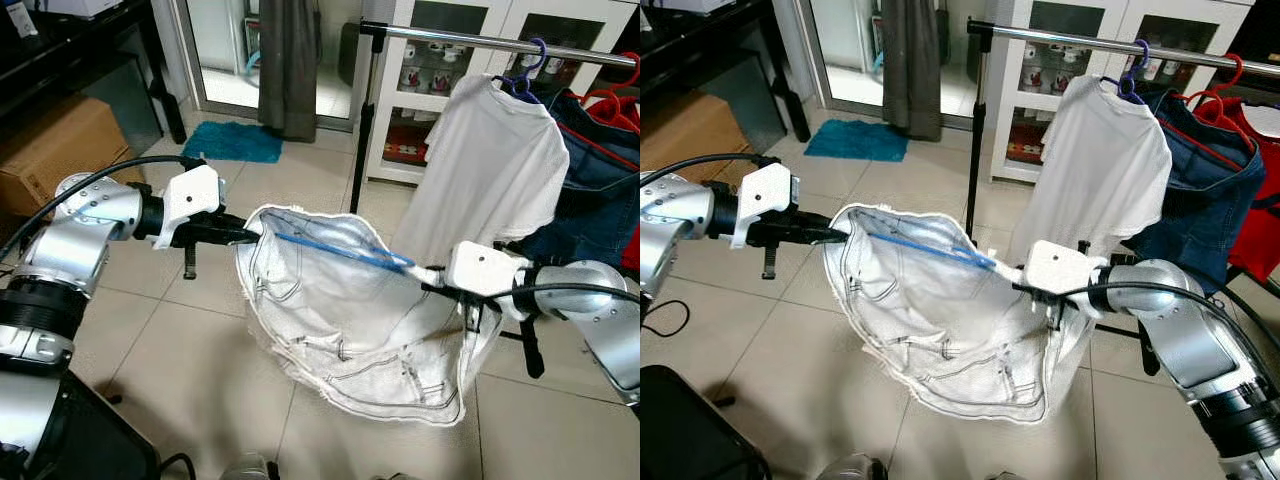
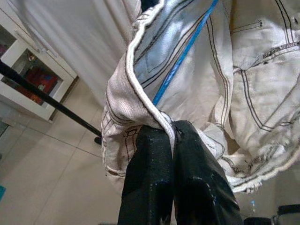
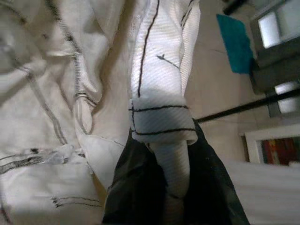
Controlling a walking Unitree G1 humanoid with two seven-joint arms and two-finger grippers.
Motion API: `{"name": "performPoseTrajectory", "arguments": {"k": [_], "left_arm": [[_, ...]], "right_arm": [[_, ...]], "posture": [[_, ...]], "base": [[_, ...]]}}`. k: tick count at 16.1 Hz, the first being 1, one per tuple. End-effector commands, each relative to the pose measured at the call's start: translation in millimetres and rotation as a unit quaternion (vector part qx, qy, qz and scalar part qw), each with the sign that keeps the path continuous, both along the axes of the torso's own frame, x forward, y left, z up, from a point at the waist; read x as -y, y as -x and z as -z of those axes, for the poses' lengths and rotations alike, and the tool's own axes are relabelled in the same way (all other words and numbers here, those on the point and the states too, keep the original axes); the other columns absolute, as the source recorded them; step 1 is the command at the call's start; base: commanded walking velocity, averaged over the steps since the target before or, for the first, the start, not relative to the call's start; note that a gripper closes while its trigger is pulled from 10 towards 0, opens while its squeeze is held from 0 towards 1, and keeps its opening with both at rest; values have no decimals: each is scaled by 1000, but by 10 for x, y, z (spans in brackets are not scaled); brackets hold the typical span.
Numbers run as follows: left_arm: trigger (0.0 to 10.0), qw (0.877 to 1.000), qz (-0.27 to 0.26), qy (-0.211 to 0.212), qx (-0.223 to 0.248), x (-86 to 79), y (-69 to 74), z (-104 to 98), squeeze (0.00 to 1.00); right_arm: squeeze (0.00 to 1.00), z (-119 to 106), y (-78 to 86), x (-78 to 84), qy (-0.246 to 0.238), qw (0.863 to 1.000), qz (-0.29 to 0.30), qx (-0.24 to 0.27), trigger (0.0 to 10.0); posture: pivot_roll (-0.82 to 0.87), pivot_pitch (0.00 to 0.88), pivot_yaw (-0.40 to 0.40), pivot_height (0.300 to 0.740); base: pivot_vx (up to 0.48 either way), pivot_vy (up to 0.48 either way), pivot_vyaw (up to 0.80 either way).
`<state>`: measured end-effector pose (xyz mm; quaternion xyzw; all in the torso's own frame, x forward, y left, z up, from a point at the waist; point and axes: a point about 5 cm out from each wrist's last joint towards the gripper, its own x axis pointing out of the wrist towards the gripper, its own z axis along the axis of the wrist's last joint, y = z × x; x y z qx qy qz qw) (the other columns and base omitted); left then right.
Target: Hang hanger
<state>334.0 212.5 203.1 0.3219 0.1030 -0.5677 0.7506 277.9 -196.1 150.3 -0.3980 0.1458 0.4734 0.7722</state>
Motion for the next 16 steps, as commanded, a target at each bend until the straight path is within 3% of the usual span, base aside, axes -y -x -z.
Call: {"name": "performPoseTrajectory", "arguments": {"k": [1, 4, 6, 7, 8, 10, 11, 13, 14, 15, 16], "left_arm": [[0, 1000, -4, 2, 26, -73, -11, -161, 0], [0, 1000, -21, -11, 20, -243, 4, -218, 0], [0, 997, -51, -47, 21, -401, 14, -234, 0], [0, 996, -60, -54, 30, -431, 7, -240, 0], [0, 991, -90, -47, 83, -478, -53, -322, 0], [0, 986, -115, -35, 113, -493, -113, -385, 0], [0, 983, -127, -51, 120, -527, -137, -393, 0], [0, 981, -146, -35, 123, -559, -163, -409, 0], [0, 980, -164, 16, 112, -568, -190, -408, 0], [0, 979, -171, 34, 102, -568, -203, -381, 0], [0, 973, -206, 63, 79, -552, -256, -195, 0]], "right_arm": [[0, -28, 3, 83, 5, 1000, -1, 3, 0], [0, 11, -5, 254, 18, 1000, 7, -1, 0], [0, -39, -40, 343, -10, 999, 31, 12, 0], [0, -49, -37, 346, -14, 999, 30, 13, 0], [0, -39, 8, 346, 4, 1000, 2, 6, 0], [0, -2, 28, 331, 21, 1000, -11, 2, 0], [0, -12, 29, 287, 5, 1000, -23, 8, 0], [0, -32, 45, 249, -10, 999, -38, 9, 0], [0, -68, 58, 196, -47, 998, -42, 4, 0], [0, -94, 67, 158, -73, 996, -46, 1, 0], [0, -201, 88, 50, -165, 985, -51, -10, 0]], "posture": [[6, 0, -14, 740], [6, 0, -13, 740], [6, 0, -13, 740], [6, 0, -13, 740], [6, 0, -12, 740], [5, 0, -12, 740], [4, 0, -12, 740], [4, 0, -13, 740], [5, 0, -16, 740], [6, 0, -19, 740], [6, 0, -21, 740]], "base": [[0, 0, 0], [0, 0, 0], [0, 0, 0], [0, 0, 0], [0, 0, 0], [0, 0, 0], [0, 0, 0], [0, 0, 0], [0, 0, 0], [0, 0, 0], [0, 0, 0]]}}
